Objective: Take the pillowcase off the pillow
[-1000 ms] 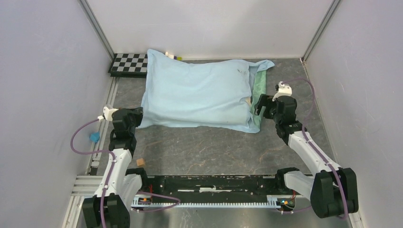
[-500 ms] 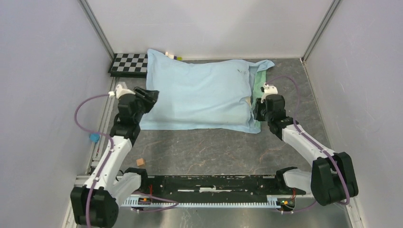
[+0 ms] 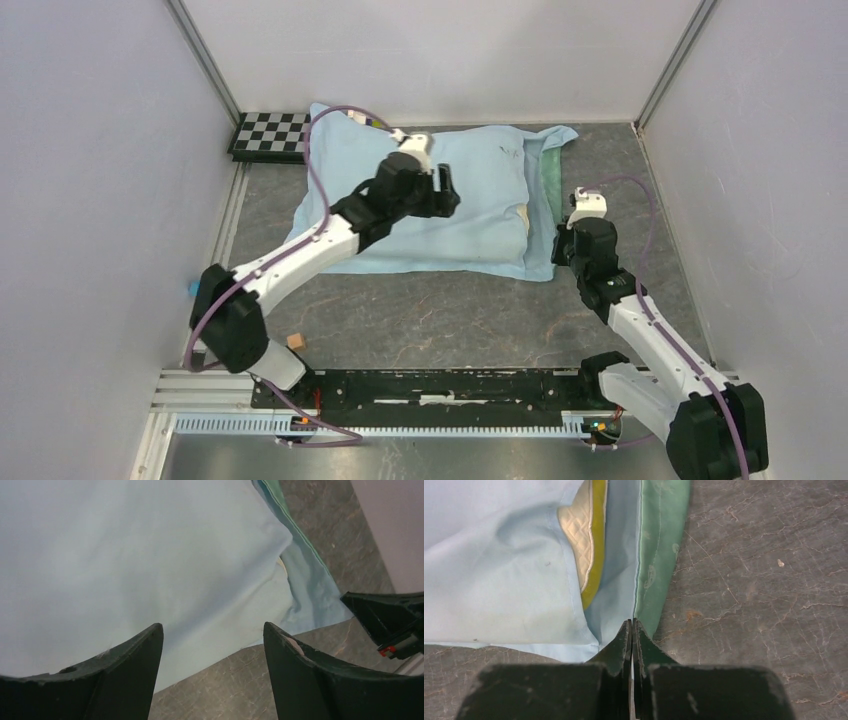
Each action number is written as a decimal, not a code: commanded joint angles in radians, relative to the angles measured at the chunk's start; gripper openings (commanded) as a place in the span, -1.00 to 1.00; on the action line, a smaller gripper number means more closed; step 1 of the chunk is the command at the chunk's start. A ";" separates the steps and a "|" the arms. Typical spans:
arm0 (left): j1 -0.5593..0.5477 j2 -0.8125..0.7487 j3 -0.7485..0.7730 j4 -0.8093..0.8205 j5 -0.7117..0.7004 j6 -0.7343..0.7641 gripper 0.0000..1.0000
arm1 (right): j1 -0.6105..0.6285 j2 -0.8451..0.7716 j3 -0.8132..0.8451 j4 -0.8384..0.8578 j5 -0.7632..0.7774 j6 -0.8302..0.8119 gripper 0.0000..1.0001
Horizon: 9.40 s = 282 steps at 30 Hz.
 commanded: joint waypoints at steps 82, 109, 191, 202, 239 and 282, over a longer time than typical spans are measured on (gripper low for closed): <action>-0.109 -0.608 -0.371 -0.083 0.034 0.178 0.08 | -0.039 0.113 0.015 0.142 -0.543 -0.005 0.90; -0.581 0.132 0.079 -0.562 -0.549 0.225 0.85 | 0.096 0.377 0.111 0.126 -0.323 -0.221 0.80; -0.290 -0.431 -0.078 -0.141 0.769 0.171 -0.95 | -0.031 0.718 0.414 0.468 -0.632 0.152 0.36; -0.289 -0.303 -0.059 -0.237 0.408 0.156 -0.95 | -0.022 0.582 0.359 0.297 -0.496 0.053 0.61; -0.290 0.001 -0.031 0.015 0.239 0.061 -0.95 | 0.091 -0.093 -0.155 0.385 -0.542 0.998 0.96; -0.346 0.149 0.236 -0.368 -0.085 0.161 0.55 | 0.162 0.093 -0.107 0.299 -0.536 0.596 -1.00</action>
